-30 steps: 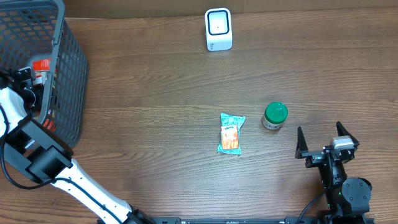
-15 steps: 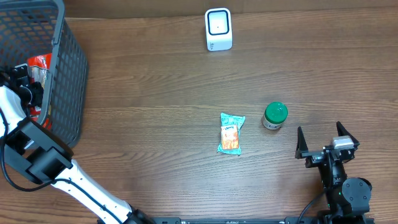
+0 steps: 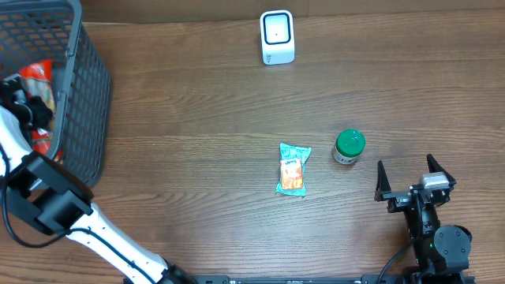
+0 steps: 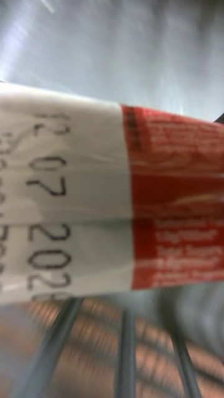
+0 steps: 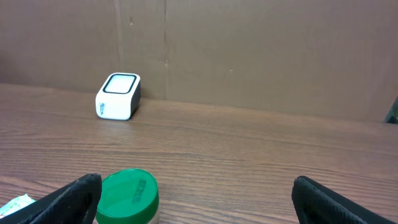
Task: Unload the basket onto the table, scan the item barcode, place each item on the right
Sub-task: 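Lift the pasta pack out and carry it to the table centre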
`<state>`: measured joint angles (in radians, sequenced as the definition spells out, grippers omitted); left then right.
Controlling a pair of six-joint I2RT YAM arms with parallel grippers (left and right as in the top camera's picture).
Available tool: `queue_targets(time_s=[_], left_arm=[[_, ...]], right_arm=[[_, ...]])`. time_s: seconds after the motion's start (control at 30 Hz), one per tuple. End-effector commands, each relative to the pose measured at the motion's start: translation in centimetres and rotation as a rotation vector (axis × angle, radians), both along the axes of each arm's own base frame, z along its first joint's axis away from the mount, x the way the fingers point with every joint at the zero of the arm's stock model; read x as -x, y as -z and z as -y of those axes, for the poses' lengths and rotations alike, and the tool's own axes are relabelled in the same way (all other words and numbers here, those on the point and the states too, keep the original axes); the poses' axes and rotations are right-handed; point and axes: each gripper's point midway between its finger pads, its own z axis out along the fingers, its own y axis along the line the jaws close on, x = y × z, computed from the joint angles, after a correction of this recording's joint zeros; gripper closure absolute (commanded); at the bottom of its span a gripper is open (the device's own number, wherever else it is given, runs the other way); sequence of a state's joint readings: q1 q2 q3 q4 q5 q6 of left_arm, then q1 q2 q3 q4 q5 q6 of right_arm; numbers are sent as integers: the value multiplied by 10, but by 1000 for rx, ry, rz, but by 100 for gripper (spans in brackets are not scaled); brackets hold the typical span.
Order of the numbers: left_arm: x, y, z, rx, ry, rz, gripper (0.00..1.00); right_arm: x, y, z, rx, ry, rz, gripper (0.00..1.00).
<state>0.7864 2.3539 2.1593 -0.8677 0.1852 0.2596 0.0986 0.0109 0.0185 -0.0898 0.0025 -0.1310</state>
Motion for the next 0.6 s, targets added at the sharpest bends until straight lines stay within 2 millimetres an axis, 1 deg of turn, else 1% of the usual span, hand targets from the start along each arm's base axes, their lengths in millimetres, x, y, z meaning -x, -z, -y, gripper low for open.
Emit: queue_targets(time_s=[0.0,0.1,0.23,0.27,0.3,0.37,0.4,0.43,0.5,0.57], left_arm=[[-4,-176,9,-179,-51,296,96],[6,-219,21,-194,-80,374,96],[17,-277,47,-207,-53,499,96],[27,-303,58,-217,-68,547,96],[34,-319,65,-224,-79,578,96],[46,-345,77,-238,-93,629,96],[54,-362,85,-240,-105,667,96],[59,-373,93,-238,-110,692,96],[70,-395,118,-212,-75,748,96],[78,-405,146,-170,-21,768,96]], right_arm=[[0,2,0,0,0,3,0],[0,2,0,0,0,3,0],[0,2,0,0,0,3,0],[0,2,0,0,0,3,0],[0,2,0,0,0,3,0],[0,2,0,0,0,3,0],[0,2,0,0,0,3,0],[0,2,0,0,0,3,0],[0,2,0,0,0,3,0],[0,2,0,0,0,3,0]])
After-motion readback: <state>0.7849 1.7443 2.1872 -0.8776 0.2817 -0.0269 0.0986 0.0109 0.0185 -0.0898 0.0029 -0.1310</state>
